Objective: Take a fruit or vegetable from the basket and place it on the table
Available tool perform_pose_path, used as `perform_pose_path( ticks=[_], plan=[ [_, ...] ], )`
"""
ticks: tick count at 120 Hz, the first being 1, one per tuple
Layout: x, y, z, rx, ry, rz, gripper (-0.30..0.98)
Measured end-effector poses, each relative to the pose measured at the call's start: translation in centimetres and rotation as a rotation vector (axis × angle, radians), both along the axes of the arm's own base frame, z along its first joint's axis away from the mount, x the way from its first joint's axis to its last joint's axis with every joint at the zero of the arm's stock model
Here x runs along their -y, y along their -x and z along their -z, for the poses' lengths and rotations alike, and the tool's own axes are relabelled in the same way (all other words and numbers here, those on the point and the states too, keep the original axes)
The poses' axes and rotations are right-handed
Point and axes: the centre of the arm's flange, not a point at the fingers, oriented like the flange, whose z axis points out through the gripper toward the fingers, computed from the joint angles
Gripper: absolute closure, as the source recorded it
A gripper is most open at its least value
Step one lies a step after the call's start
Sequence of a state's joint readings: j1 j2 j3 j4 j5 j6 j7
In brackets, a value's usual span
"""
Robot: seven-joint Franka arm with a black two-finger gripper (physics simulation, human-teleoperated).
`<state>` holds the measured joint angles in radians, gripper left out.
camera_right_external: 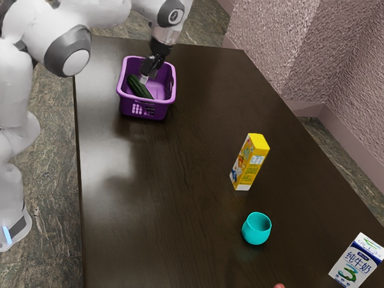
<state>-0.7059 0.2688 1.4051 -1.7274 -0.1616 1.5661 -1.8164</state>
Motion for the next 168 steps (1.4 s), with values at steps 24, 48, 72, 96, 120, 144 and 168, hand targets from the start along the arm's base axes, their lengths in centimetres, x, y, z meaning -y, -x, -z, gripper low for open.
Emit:
perform_pose_path(
  ticks=[24,48,72,96,120,144,168],
  plan=[
    [2.2,-0.6,-2.1,0.075,-0.074,-0.037,0.11],
    [2.0,-0.6,-0.8,0.098,-0.090,-0.058,0.11],
    [1.3,0.4,0.0,0.124,-0.029,-0.010,0.11],
    [1.7,0.1,1.0,0.122,-0.007,0.083,0.05],
    [1.5,3.3,-3.8,0.134,0.035,0.143,0.01],
    [3.7,4.5,-3.4,0.058,0.186,0.222,0.00],
    [2.2,8.0,-6.6,-0.022,0.154,0.344,0.00]
  ],
)
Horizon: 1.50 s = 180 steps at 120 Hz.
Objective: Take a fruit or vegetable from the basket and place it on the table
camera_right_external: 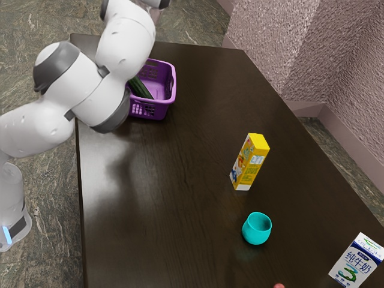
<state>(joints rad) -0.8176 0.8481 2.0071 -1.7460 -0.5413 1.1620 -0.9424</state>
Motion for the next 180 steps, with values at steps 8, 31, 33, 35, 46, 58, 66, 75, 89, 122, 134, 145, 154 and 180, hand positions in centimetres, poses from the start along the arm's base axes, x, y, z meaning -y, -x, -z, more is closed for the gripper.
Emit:
perform_pose_path(
  ticks=[8,31,33,35,46,58,66,75,89,122,134,145,154,180],
  plan=[
    [0.2,0.2,-0.4,-0.011,0.003,0.044,0.00],
    [0.6,-0.9,-0.6,0.024,-0.022,0.174,0.00],
    [0.6,-0.9,-0.7,0.032,-0.022,0.183,0.00],
    [0.5,-1.0,-0.7,0.041,-0.021,0.192,0.00],
    [-0.3,-1.3,-0.7,0.101,-0.017,0.219,0.00],
    [-3.4,-1.2,1.2,0.153,0.008,0.217,0.00],
    [-4.7,-1.1,2.3,0.171,0.016,0.225,0.00],
    [-5.4,-1.5,3.7,0.178,0.029,0.243,0.00],
    [-6.9,-1.8,6.1,0.193,0.063,0.245,0.00],
    [-7.7,-3.6,8.6,0.232,0.101,0.258,0.00],
    [-7.8,-5.7,9.3,0.236,0.108,0.276,0.00],
    [-8.4,-6.8,10.9,0.232,0.122,0.269,0.00],
    [-8.6,-7.0,11.3,0.234,0.125,0.257,0.00],
    [-8.4,-8.2,10.9,0.238,0.109,0.261,0.00]
  ],
)
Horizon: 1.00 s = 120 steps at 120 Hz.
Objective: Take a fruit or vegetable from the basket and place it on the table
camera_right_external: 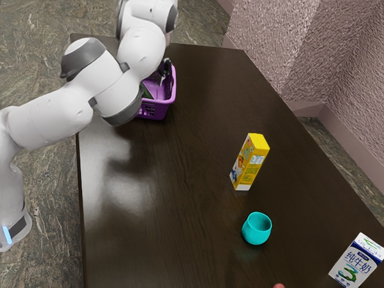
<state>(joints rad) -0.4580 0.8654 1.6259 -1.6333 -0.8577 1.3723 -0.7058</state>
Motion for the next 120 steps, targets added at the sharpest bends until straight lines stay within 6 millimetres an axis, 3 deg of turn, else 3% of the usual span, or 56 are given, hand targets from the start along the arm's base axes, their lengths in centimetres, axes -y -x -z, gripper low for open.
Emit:
perform_pose_path(
  ticks=[14,29,52,60,77,101,120],
  plan=[
    [0.7,-0.3,-1.4,0.002,0.001,0.017,0.00],
    [-0.4,0.9,-1.8,-0.002,0.020,-0.019,0.00],
    [1.5,-1.6,0.7,-0.034,0.039,-0.013,0.00],
    [0.8,-0.6,1.0,-0.052,0.041,-0.065,0.00],
    [0.3,1.7,-1.0,-0.156,-0.016,-0.147,0.00],
    [0.7,-1.2,1.8,-0.106,-0.011,-0.172,0.00],
    [-0.6,-0.3,4.3,-0.099,-0.013,-0.249,0.00]
  ],
)
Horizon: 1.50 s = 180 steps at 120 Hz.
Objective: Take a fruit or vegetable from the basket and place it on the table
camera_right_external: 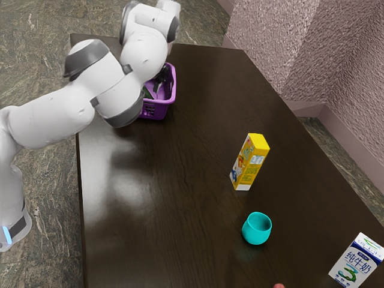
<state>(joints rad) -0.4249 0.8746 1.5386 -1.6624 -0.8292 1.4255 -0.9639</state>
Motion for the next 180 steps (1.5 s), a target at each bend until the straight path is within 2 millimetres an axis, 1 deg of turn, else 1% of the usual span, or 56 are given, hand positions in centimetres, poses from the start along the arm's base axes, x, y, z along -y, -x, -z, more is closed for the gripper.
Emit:
perform_pose_path(
  ticks=[9,38,70,92,100,114,124,137,150,166,180],
  plan=[
    [-0.2,-0.2,0.9,-0.013,-0.011,-0.009,0.00],
    [-1.0,-0.3,2.5,-0.093,-0.079,-0.019,0.00],
    [-1.6,-0.2,2.6,-0.112,-0.122,-0.047,0.00],
    [-1.2,-1.2,3.2,-0.096,-0.129,-0.055,0.01],
    [-0.9,-1.6,3.2,-0.086,-0.131,-0.056,0.07],
    [-0.7,-1.7,3.2,-0.087,-0.136,-0.067,0.27],
    [-0.8,-1.6,3.0,-0.088,-0.136,-0.073,0.35],
    [-1.0,-0.9,1.5,-0.083,-0.138,-0.092,0.48],
    [-0.8,-0.3,-0.5,-0.075,-0.143,-0.099,0.46],
    [-0.4,0.1,-4.1,-0.061,-0.171,-0.102,0.47],
    [-0.5,1.1,-6.9,-0.059,-0.192,-0.117,0.50]
  ],
)
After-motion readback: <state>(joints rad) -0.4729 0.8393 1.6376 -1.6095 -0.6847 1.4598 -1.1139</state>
